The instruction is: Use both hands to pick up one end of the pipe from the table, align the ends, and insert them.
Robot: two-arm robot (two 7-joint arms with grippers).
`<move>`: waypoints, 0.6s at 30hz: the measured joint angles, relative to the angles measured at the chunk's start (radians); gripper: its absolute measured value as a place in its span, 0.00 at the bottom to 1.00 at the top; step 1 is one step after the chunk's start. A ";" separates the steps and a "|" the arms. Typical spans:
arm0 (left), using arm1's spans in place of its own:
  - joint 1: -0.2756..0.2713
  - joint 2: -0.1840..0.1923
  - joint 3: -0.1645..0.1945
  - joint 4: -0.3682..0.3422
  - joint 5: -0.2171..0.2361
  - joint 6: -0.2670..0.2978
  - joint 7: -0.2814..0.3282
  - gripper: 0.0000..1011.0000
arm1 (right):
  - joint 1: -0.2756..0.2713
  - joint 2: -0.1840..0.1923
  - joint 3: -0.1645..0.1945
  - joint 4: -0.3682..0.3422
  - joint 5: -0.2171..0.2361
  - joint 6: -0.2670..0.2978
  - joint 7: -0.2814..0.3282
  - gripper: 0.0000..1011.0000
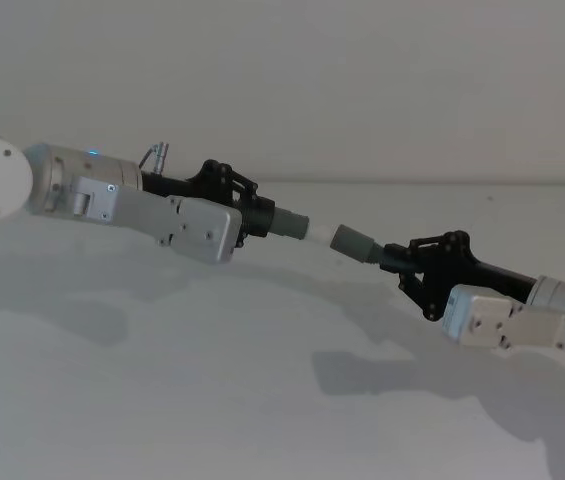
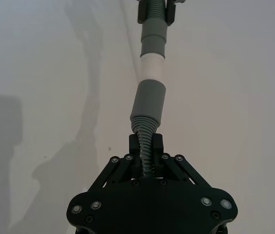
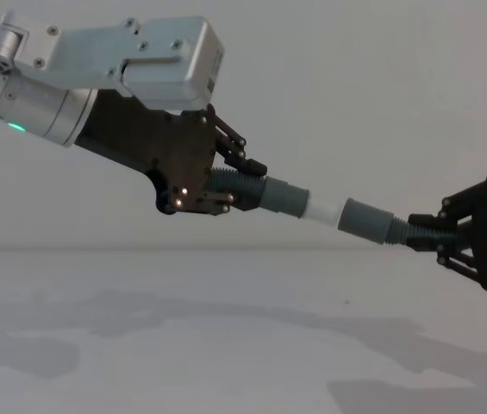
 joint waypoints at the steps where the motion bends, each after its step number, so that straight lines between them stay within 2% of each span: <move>1: 0.000 0.000 0.000 0.000 0.000 0.000 0.000 0.30 | 0.000 0.001 -0.002 -0.001 -0.005 0.000 -0.001 0.12; 10: 0.000 0.000 0.000 0.000 0.000 0.000 0.000 0.30 | 0.002 0.007 -0.013 -0.005 -0.026 0.006 -0.003 0.12; 18: 0.000 0.000 0.000 0.000 0.000 0.000 0.000 0.30 | 0.002 0.007 -0.014 -0.014 -0.024 0.021 -0.003 0.12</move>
